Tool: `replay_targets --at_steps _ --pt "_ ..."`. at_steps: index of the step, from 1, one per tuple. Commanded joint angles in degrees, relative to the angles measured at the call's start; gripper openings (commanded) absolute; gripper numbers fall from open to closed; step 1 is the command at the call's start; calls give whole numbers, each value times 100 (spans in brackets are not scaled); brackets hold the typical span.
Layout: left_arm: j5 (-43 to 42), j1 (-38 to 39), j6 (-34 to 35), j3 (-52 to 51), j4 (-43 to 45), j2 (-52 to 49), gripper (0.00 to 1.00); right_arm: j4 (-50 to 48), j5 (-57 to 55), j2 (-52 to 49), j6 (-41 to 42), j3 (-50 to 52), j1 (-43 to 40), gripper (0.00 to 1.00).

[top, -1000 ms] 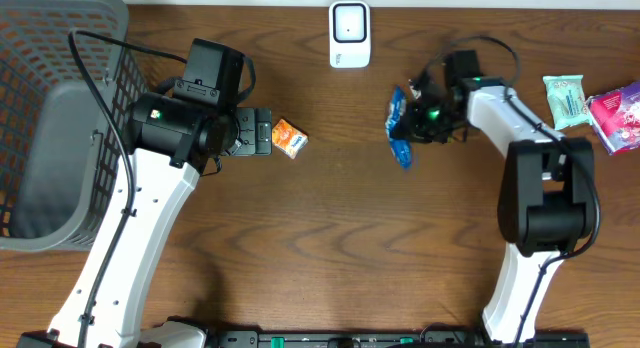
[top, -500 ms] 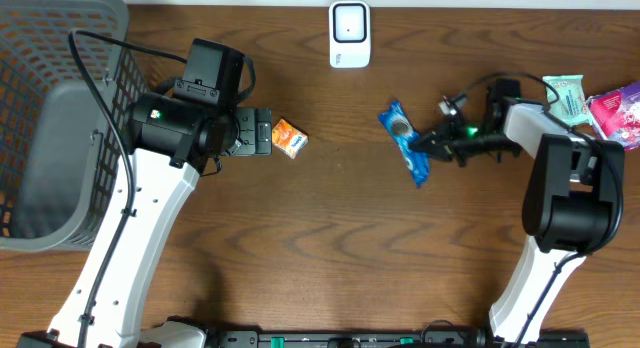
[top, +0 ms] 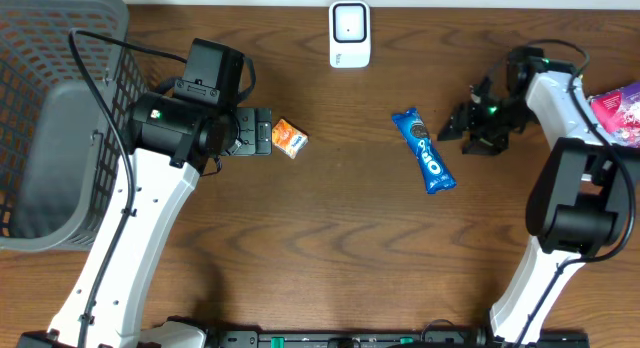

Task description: Scan the item barcode

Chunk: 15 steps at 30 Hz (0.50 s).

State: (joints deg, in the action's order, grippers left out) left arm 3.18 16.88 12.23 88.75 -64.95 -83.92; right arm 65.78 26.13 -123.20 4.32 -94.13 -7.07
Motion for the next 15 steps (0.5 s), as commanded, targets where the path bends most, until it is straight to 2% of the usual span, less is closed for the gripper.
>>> replay_targets --at_steps 1,3,5,10,13,14,15 --pt "52 -22 55 31 -20 -28 98 -11 -190 61 -581 26 317 70" --pt "52 -20 55 31 -20 -28 98 -142 -319 61 -616 120 417 69" --pt "52 -22 55 31 -20 -28 98 -431 -507 61 -612 295 529 64" --pt "52 -22 55 31 -20 -28 98 -1320 -457 61 -605 1001 691 62" --pt "52 -20 55 31 -20 -28 98 -1646 -236 61 -605 1351 734 55" --pt "52 -22 55 31 -20 -28 98 -1725 -98 61 -592 1438 758 34" --pt "52 -20 55 31 -20 -28 98 -1759 -37 61 -533 1480 774 27"
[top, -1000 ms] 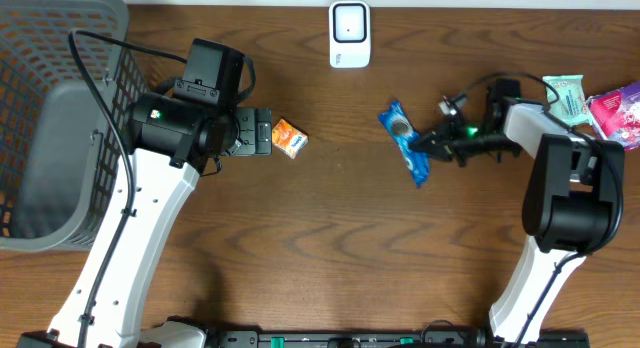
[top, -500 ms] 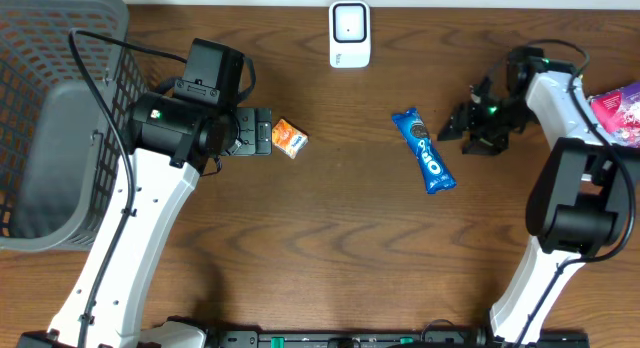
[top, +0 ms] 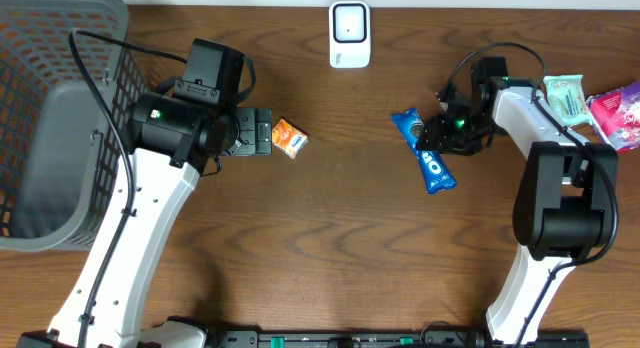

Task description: Scan the item barcode

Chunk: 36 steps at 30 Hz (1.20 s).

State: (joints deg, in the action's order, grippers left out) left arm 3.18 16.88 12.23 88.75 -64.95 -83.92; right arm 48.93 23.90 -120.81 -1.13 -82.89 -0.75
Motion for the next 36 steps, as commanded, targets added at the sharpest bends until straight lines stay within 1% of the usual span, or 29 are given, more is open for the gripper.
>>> replay_targets --at_steps 1,4,5,6,7,10,12,13,19,25,27,28,31,36 --pt "52 -22 55 31 -22 -28 98 -98 278 -177 219 393 175 1" --pt "52 -22 55 31 -20 -28 98 -96 1071 -175 323 372 192 1" --pt "52 -22 55 31 -22 -28 98 -101 1589 -175 321 348 184 1" --pt "52 -20 55 31 -20 -28 98 -107 2428 -175 321 289 153 1" --pt "52 -22 55 31 -20 -28 98 -122 2977 -175 321 243 136 1" --pt "52 -22 55 31 -20 -28 98 -326 5204 -175 409 111 24 1" --pt "52 -22 55 31 -20 -28 98 -584 6474 -175 831 105 -83 1" --pt "52 -22 55 31 -22 -28 98 -632 6559 -175 1325 98 -153 1" --pt "52 -22 55 31 -20 -28 98 -627 6559 -175 1556 109 -225 1" --pt "52 -22 55 31 -22 -28 98 -885 6487 -175 1353 107 -162 1" --pt "52 -22 55 31 -20 -28 98 -1043 5700 -173 1709 33 -20 1" --pt "52 -20 55 31 -20 -28 98 -1045 4885 -166 1921 -81 87 1" --pt "52 -22 55 31 -20 -28 98 -1043 3158 -166 2229 -568 402 1" --pt "52 -22 55 31 -20 -28 98 -1169 1969 -166 2229 -1609 868 1"
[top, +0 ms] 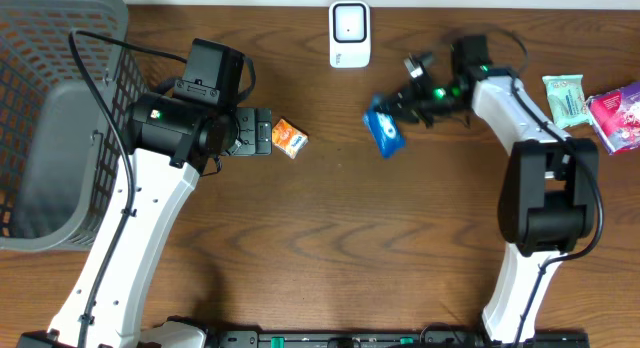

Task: Scan the item barcode
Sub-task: 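Carry the blue bar to the far right edge and release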

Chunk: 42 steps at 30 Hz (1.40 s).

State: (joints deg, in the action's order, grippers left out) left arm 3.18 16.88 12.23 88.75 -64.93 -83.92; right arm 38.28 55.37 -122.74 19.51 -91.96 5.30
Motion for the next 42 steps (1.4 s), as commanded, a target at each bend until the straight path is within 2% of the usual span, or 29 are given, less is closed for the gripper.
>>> replay_targets --at_steps 1,3,7,12,15,22,24,29,32,33,36,38,40,42 --pt "52 -22 55 31 -22 -28 98 -188 -1585 26 168 -1003 378 1" --pt "52 -22 55 31 -22 -31 98 -433 -2535 26 168 -1469 619 1" --pt "52 -22 55 31 -24 -31 98 -1211 -3630 7 170 -1676 1064 1" --pt "52 -22 55 31 -22 -28 98 -2140 -3703 -404 509 -1676 1331 1" --pt "52 -22 55 31 -24 -28 98 -2610 -3355 -706 691 -1681 1355 1" --pt "52 -20 55 31 -24 -28 98 -2594 -3298 -831 673 -1764 1224 1" --pt "52 -22 55 31 -24 -28 98 -2288 -3230 -800 538 -2063 1082 1" --pt "52 -22 55 31 -22 -28 98 -833 -3276 -741 -144 -3250 673 1" --pt "52 -22 55 31 -24 -31 98 540 -4022 -691 -201 -4030 188 1" --pt "52 -22 55 31 -24 -28 98 1318 -4583 -688 -236 -4308 -201 1" --pt "52 -22 55 31 -22 -31 98 1899 -5014 -688 -503 -4323 -634 1" --pt "52 -22 55 31 -24 -28 98 2485 -5563 -695 -960 -4205 -1165 1" --pt "52 -20 55 31 -22 -28 98 2730 -5700 -695 -1709 -4046 -1574 1" --pt "52 -22 55 31 -22 -28 98 2802 -5919 -695 -2020 -3858 -1849 1"
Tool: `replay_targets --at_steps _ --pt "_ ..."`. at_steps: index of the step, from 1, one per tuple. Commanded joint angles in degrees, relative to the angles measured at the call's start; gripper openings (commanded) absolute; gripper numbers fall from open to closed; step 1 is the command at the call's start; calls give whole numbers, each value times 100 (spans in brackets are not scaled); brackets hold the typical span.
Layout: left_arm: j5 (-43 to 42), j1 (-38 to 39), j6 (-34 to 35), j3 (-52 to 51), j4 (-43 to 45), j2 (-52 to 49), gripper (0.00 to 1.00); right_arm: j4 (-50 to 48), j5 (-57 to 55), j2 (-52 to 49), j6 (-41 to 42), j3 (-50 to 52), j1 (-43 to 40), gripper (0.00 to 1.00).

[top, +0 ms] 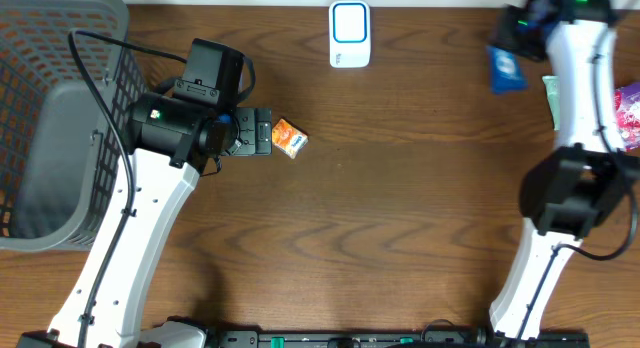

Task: Scan the item barcode
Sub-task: 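Carry the blue bar to the far right edge and release, then move the right gripper to the orange box and grasp it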

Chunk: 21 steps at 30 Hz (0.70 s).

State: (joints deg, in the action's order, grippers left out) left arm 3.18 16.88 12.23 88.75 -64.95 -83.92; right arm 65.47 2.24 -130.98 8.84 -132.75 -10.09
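Observation:
The blue Oreo packet (505, 70) hangs blurred at the far right of the table, and my right gripper (514, 40) is shut on its upper end. The white barcode scanner (350, 33) stands at the back centre, its face rimmed in blue, well to the left of the packet. My left gripper (268, 134) rests at mid-left, jaws apart, its tips against a small orange packet (291, 138).
A large grey mesh basket (60, 98) fills the left side. At the right edge, a pale green packet (551, 91) and a pink packet (630, 106) lie partly hidden behind my right arm.
My right gripper has moved with the blue packet from just right of the scanner to the far right corner. The scanner's face now shows a blue rim. My left arm is unchanged.
The blue packet lay flat right of centre with my right gripper beside it. Then the gripper was on the packet's upper end. Then it held the packet close to the scanner's right side. Now the packet is held far right, away from the scanner.

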Motion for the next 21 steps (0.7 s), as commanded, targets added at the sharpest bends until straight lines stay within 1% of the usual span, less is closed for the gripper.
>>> replay_targets --at_steps 1,2,3,4,5,6,10,13,15,17,20,21 --pt "52 -22 55 31 -20 -28 98 81 -748 129 -964 313 -420 1" --pt "52 -22 55 31 -22 -31 98 70 -859 129 -964 389 -505 2" --pt "52 -22 55 31 -20 -28 98 33 -1054 129 -960 538 -686 10" --pt "52 -22 55 31 -22 -28 98 4 -1088 127 -957 616 -769 24" --pt "52 -22 55 31 -20 -31 98 -68 -1088 127 -955 774 -907 68" --pt "52 -22 55 31 -20 -28 98 -103 -1082 127 -955 861 -984 99" --pt "52 -22 55 31 -20 -31 98 -90 -964 127 -815 1043 -1147 99" --pt "52 -20 55 31 -20 -28 98 -22 -168 127 -831 1045 -1137 99" --pt "52 -22 55 31 -20 -28 98 37 1023 127 -940 1045 -1047 99" --pt "52 -22 55 31 -20 -28 98 162 2544 127 -984 1045 -833 98" --pt "52 -22 55 31 -20 -28 98 411 3587 127 -984 1047 -457 96" --pt "52 -22 55 31 -20 -31 98 507 3716 127 -981 1058 -238 95"
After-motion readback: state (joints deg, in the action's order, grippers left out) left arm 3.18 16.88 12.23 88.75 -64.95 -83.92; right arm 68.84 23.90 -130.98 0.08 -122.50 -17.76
